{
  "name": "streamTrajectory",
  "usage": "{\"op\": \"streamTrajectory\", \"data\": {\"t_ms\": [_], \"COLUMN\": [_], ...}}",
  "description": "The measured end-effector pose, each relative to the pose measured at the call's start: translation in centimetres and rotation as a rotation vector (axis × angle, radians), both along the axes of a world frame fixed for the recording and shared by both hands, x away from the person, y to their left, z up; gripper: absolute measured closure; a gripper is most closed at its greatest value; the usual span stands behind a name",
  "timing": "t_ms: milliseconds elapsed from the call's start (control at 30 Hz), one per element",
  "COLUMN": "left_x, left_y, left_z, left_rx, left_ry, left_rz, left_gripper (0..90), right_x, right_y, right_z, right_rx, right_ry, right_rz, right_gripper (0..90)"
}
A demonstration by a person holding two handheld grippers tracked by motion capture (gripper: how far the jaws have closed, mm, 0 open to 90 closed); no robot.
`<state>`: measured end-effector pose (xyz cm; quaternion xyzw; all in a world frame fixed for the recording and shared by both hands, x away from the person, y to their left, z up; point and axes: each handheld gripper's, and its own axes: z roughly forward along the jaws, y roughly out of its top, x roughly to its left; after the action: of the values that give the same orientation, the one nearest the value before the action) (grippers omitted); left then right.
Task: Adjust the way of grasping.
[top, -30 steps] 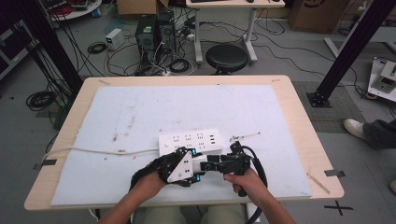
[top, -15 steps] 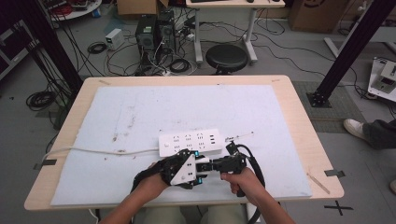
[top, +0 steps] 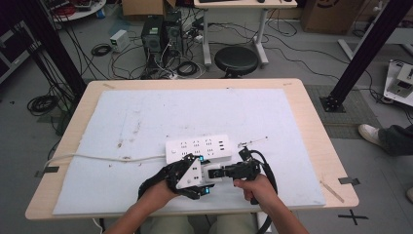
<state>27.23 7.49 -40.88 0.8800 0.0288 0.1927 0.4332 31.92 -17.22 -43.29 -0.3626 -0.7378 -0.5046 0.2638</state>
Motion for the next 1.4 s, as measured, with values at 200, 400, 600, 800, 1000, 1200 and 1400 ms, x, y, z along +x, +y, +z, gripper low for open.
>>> {"op": "streamTrajectory", "data": {"t_ms": [200, 400, 600, 800, 1000, 1200, 1400], "left_x": [0.7, 1.4, 2.0, 2.2, 2.4, 2.4, 2.4], "left_y": [2.2, 5.0, 8.3, 10.5, 11.7, 12.3, 12.9], "left_z": [-0.5, -0.5, -0.2, 0.0, 0.0, 0.1, 0.0], "left_rx": [-0.059, -0.169, -0.244, -0.293, -0.322, -0.332, -0.342], "left_ry": [0.084, 0.131, 0.138, 0.128, 0.125, 0.12, 0.119], "left_rz": [0.092, 0.223, 0.364, 0.447, 0.497, 0.52, 0.537], "left_gripper": [27.5, 24.7, 22.4, 22.4, 22.5, 22.5, 22.4], "right_x": [0.1, 0.1, 0.3, 0.4, 0.3, 0.5, 0.7], "right_y": [-1.4, -2.6, -4.4, -6.2, -6.7, -6.6, -6.5], "right_z": [0.6, 1.4, 2.7, 4.3, 5.4, 6.4, 6.8], "right_rx": [-0.058, -0.145, -0.282, -0.414, -0.543, -0.688, -0.797], "right_ry": [-0.072, -0.159, -0.265, -0.352, -0.421, -0.489, -0.516], "right_rz": [-0.03, -0.039, -0.032, -0.001, 0.05, 0.121, 0.166], "right_gripper": [63.3, 63.3, 63.3, 63.3, 63.3, 63.3, 63.3]}}
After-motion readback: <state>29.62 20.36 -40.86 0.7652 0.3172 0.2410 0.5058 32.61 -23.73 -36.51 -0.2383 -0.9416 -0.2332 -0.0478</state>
